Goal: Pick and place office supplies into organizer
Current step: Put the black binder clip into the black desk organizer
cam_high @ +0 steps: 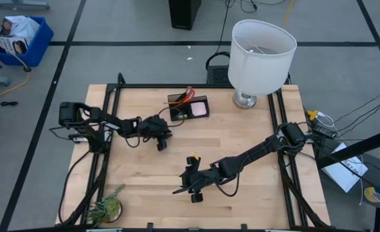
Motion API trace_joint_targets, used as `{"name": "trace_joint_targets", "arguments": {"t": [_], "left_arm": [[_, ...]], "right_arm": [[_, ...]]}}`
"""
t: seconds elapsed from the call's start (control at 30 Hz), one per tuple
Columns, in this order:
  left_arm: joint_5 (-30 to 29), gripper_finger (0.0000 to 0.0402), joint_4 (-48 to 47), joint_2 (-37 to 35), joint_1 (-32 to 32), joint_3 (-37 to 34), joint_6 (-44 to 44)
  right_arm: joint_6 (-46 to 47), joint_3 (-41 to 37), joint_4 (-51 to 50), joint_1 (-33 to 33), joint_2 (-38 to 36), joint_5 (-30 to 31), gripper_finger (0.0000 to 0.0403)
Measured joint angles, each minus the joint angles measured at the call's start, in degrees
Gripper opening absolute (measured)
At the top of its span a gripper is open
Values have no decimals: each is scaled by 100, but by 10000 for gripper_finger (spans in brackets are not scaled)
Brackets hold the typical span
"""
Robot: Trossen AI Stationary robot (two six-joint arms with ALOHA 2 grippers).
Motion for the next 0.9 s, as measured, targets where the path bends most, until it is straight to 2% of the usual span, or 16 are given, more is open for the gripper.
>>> {"name": "trace_joint_targets", "arguments": {"t": [0.13,0.33,0.77,0.9], "left_arm": [[21,45,36,2,0,-9,-53],[75,22,339,24,-2,-30,-318],[274,30,474,-130,-66,-33,-716],[372,55,387,-335,-104,-35,-784]], "right_arm": [[-1,-1,0,0,0,0,183],[-2,-1,0,0,0,0,183],[-4,-1,0,0,0,2,183],[-4,-3,2,0,0,2,183]]}}
